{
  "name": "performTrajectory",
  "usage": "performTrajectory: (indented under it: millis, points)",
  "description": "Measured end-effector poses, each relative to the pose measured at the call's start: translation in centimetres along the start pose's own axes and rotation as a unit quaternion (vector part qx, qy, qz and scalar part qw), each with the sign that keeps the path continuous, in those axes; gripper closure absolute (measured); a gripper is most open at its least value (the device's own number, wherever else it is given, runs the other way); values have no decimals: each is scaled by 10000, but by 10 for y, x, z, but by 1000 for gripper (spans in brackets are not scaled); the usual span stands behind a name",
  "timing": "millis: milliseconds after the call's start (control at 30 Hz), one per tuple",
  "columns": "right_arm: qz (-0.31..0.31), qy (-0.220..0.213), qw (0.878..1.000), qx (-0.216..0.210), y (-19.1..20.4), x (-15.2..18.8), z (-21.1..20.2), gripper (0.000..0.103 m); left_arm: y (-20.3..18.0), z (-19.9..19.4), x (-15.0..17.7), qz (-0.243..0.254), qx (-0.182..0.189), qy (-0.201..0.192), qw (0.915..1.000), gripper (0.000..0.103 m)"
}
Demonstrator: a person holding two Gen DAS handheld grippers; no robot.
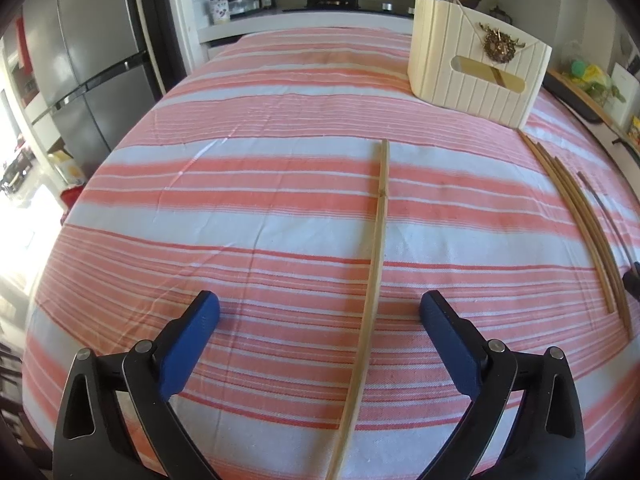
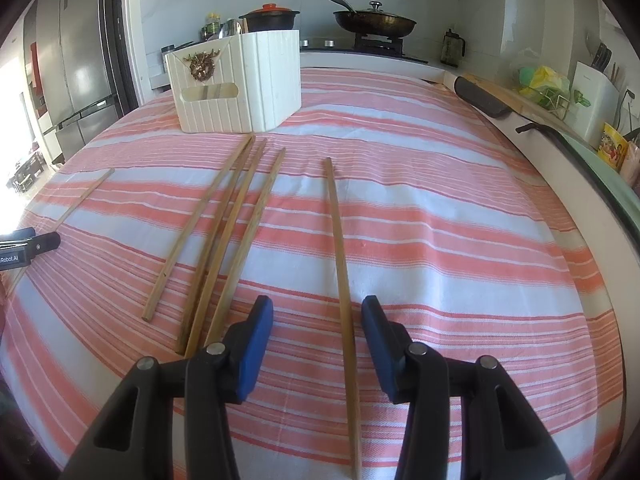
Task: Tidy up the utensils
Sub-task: 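Grasp a wooden chopstick with the left tool while the right grasps another chopstick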
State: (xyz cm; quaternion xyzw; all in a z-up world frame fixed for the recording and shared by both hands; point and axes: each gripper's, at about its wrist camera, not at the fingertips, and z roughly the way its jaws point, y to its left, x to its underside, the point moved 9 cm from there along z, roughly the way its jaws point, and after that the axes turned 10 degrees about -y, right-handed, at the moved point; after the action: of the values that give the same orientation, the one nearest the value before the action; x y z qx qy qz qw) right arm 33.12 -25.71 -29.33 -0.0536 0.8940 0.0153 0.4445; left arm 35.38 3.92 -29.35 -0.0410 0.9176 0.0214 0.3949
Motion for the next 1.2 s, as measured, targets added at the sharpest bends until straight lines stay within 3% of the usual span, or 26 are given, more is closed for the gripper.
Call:
performTrajectory:
  millis: [533, 1000, 1100, 1200]
  points:
    - [21, -8, 10000, -7, 0, 0, 0, 56, 1, 0, 2, -44, 3, 15, 10000, 1]
    - [19, 9, 10000, -21, 0, 0, 1, 55, -5, 2, 2, 254, 427, 305, 9983, 1]
    - [-162, 294, 9993, -135, 4, 1, 1, 51, -7, 3, 2, 566, 740, 668, 9934, 1]
    - [-419, 993, 9933, -411, 5, 2, 2, 50, -8, 5, -6, 777, 1042, 892, 9875, 2]
